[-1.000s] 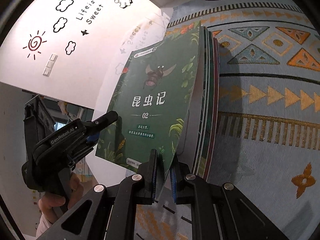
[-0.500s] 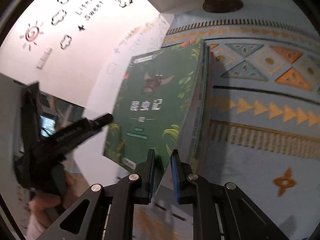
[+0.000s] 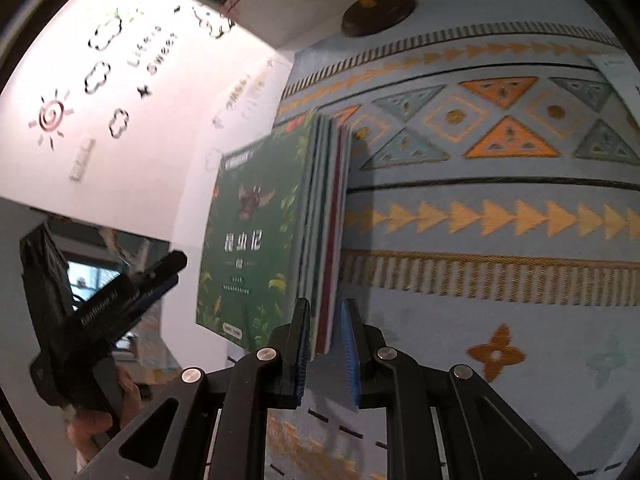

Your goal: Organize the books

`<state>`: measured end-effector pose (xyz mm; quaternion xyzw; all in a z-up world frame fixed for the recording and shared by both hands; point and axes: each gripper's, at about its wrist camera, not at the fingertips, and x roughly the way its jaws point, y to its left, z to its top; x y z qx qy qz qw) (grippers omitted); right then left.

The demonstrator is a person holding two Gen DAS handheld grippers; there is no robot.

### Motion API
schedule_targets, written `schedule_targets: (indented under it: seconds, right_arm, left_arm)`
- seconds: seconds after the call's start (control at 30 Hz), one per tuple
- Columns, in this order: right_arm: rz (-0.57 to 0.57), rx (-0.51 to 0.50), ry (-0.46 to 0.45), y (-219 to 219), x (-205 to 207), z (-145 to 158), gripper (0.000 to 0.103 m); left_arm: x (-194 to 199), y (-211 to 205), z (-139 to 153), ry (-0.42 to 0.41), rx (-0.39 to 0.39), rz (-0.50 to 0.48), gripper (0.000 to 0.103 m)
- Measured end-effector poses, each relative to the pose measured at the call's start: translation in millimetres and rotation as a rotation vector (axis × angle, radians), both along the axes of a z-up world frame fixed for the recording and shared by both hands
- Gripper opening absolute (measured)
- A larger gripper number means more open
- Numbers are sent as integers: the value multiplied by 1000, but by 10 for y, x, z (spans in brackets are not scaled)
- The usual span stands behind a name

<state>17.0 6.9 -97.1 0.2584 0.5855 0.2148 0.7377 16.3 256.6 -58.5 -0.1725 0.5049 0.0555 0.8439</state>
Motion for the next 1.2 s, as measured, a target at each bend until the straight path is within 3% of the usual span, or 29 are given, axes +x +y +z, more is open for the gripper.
schedule_targets:
  seconds: [0.13,0.23,0.67,0.77,0.83,0.97,1.2]
  right_arm:
    - [-32,40,-56,-462,-6,186,15]
    - [-71,24,-103,-925,-65,336,15]
    - [-289,-172,-210,-2909,-392,813,16]
    - [-326,-216,-222,-3224,-368,876,28]
    - [-364,-246,-239,-3402,-329,887,57]
    - [-404,-231,-217,-3657,-180,757,57]
    - [-361,-238,-167,-3796,299,261,57]
  left_arm:
    - [60,-367,181,-43,14,-67,48]
    - [125,-722,271,-92,44,-139,64]
    - [453,-2172,344,-105,1,-412,65]
    - [558,-2466,269,-81,-28,-451,65]
    - [649,-2667,185,-57,-52,-475,65]
    - [808,-2988,-9,-3,-100,-505,65]
    - [1083,-3456,-523,100,-230,-560,65]
